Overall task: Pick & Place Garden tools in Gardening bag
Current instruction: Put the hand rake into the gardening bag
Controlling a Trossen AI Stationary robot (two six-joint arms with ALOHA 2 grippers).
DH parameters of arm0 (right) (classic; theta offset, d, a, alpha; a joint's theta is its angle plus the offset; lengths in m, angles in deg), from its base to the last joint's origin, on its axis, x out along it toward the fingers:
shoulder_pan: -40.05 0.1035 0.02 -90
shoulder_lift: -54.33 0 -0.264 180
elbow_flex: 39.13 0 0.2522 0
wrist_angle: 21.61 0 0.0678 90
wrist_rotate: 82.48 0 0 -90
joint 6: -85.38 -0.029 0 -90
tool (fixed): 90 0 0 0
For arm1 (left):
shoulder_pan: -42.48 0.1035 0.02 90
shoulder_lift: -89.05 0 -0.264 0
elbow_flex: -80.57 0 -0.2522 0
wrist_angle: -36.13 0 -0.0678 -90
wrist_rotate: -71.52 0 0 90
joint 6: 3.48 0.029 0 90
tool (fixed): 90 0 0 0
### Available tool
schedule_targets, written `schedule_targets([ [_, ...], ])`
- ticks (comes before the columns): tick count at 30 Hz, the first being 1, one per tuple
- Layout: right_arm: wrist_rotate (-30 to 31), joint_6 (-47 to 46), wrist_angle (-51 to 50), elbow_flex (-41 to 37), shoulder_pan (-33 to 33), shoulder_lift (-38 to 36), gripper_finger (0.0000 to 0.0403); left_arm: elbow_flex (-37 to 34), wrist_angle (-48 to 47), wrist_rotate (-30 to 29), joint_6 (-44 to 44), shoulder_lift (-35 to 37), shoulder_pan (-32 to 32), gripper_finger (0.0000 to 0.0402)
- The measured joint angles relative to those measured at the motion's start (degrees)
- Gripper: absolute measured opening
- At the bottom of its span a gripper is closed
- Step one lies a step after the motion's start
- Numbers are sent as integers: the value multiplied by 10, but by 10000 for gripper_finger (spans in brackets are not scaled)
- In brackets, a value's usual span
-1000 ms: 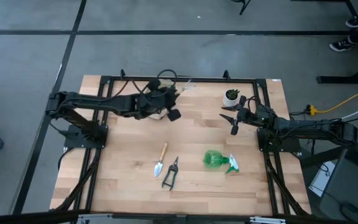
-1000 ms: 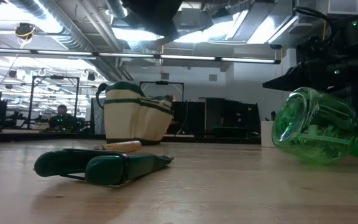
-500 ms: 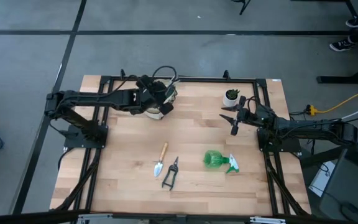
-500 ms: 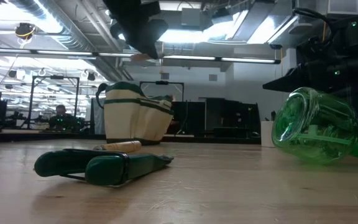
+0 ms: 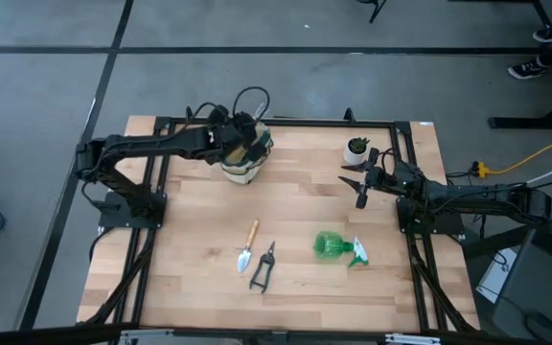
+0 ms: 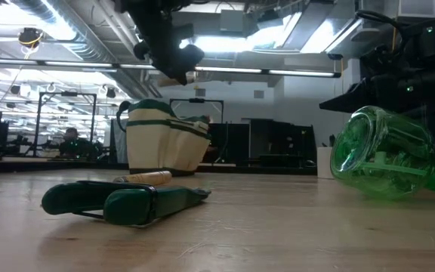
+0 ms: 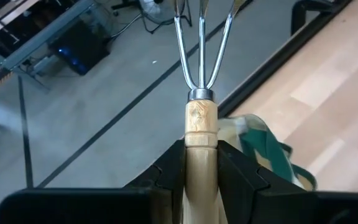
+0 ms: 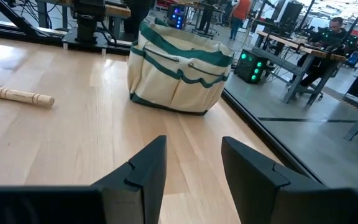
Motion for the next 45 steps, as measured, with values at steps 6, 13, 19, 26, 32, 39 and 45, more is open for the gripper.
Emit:
schedule_targets([
  [6, 0, 0, 0, 0, 0, 0, 158, 0, 4, 30, 6, -4, 15, 71],
  [13, 0, 0, 0, 0, 0, 0, 158, 0, 3, 34, 15, -4, 15, 70],
  [19, 0, 0, 0, 0, 0, 0, 158, 0, -4, 33, 12, -4, 12, 74],
  [26, 0, 0, 0, 0, 0, 0, 158, 0, -11, 32, -8, -22, 15, 71],
  [32, 0, 0, 0, 0, 0, 0, 158, 0, -26, 35, -9, -52, 9, 72],
  [39, 0, 0, 0, 0, 0, 0, 158, 0, -23, 30, 4, -58, 9, 71],
  [45, 0, 0, 0, 0, 0, 0, 158, -76, 94, 30, 15, -26, 1, 71],
])
